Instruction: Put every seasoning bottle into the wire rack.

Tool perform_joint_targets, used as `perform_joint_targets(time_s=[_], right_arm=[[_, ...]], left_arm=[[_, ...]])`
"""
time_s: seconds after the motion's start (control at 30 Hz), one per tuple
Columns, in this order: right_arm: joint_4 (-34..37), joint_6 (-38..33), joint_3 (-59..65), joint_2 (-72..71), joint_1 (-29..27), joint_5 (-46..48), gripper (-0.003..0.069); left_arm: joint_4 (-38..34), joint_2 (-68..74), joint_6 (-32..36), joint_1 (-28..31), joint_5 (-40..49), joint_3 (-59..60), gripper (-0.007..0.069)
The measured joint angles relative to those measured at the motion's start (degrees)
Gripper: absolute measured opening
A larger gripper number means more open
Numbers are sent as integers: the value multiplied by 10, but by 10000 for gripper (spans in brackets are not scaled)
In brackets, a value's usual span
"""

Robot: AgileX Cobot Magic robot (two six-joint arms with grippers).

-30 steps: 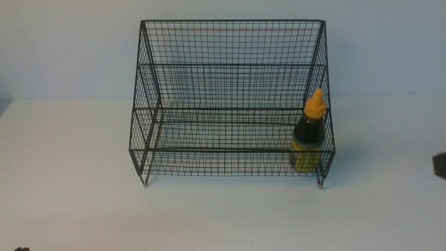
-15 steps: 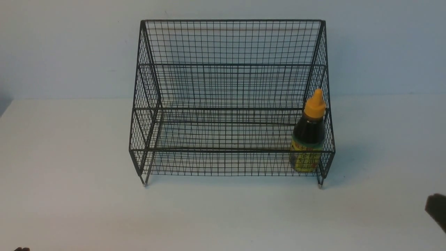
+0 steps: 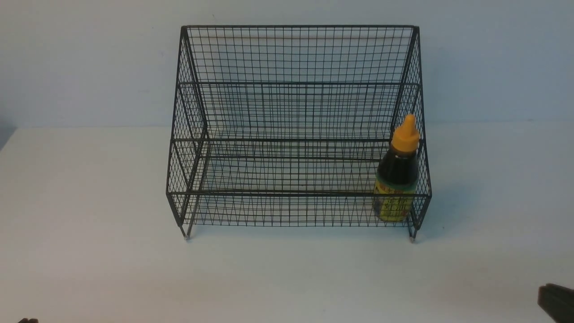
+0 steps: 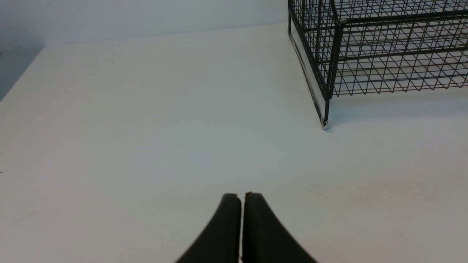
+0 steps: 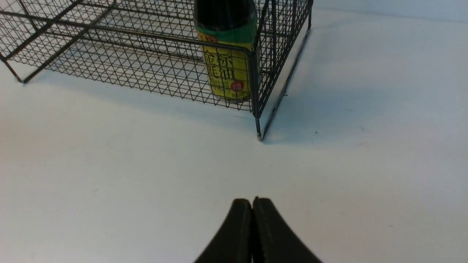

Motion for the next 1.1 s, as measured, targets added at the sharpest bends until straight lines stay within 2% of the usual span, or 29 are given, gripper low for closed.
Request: perform_joint_targets(time_s=[0.27, 0.47, 0.6, 0.73, 1.1], right_arm=[[-51, 0, 74, -96, -16, -84, -15], [-40, 0, 142, -218, -113, -95, -15], [-32, 0, 147, -234, -151, -87, -15], [-30, 0, 146, -235, -157, -58, -15], [-30, 0, 145, -235, -158, -53, -15]], left_arm=[[0, 0, 0, 0, 0, 0, -5], [0, 0, 0, 0, 0, 0, -5], [0, 0, 0, 0, 0, 0, -5], [0, 0, 0, 0, 0, 0, -5], [0, 0, 0, 0, 0, 0, -5]])
